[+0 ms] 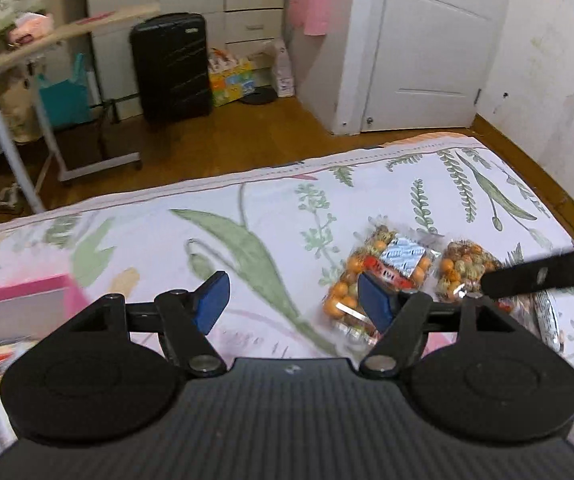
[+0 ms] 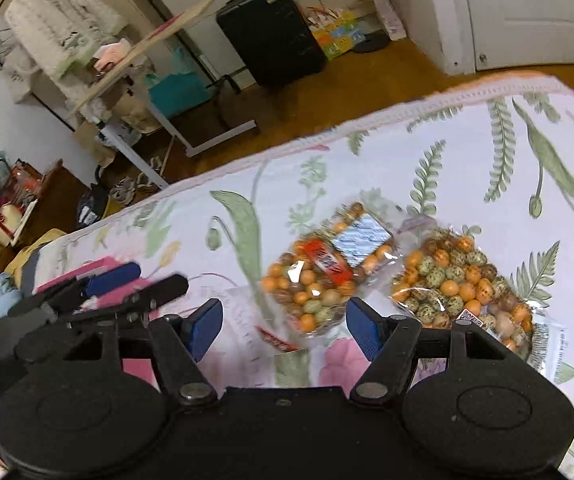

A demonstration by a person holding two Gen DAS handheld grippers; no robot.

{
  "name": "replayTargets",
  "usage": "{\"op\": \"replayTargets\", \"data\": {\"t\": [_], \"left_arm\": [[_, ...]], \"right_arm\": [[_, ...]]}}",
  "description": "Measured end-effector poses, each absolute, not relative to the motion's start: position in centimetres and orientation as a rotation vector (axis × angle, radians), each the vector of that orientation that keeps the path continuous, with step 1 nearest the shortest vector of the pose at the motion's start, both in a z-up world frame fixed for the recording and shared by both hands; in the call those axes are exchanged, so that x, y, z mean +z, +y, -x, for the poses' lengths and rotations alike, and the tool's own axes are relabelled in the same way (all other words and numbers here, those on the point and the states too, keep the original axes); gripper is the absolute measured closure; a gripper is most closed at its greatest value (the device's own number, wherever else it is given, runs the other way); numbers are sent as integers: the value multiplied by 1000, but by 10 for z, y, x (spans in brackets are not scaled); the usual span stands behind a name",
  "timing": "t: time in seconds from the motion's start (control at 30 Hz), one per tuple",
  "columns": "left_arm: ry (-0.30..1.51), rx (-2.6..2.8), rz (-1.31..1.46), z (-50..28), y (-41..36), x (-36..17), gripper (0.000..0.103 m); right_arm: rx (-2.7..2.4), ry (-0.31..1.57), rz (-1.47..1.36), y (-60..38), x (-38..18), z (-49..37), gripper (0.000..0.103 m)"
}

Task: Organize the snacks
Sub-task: 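Move both tools from the box to the bags of coated beans, then grasp the clear bag of coated beans with the left tool while the right tool grips it too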

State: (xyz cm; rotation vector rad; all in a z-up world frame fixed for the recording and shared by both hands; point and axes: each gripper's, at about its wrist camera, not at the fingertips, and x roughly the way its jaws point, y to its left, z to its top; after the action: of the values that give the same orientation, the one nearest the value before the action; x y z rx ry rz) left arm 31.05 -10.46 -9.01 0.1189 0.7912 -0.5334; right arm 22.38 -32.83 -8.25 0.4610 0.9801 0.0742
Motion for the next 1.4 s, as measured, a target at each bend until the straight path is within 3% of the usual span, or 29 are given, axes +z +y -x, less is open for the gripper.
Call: {"op": "replayTargets", "data": {"t": [0.43,0.73,0.83,1.07,1.27,1.4], "left_arm": [[978,-670,7,-380,-128,-172,38],[1062,-754,143,-395,-133,-188,65],[1100,-767,193,-396,-131,-192,65],[1216,-806,200,-395,-134,-198,58],[1398,-811,277,-375,-132,-201,55],[1372,-775,280,-361,-132,-203,55]], "right_arm": [[168,1098,-442,-318,-157,-261,31],[164,1066,-369,-309,-171,-270,24],[165,1061,-357,-307,-174,-274,17],[177,1023,-259,-304,-170,-270,16],[254,1021,14,-287,-158,-253,15],[271,1041,55,-283,-162,-251,11]]}}
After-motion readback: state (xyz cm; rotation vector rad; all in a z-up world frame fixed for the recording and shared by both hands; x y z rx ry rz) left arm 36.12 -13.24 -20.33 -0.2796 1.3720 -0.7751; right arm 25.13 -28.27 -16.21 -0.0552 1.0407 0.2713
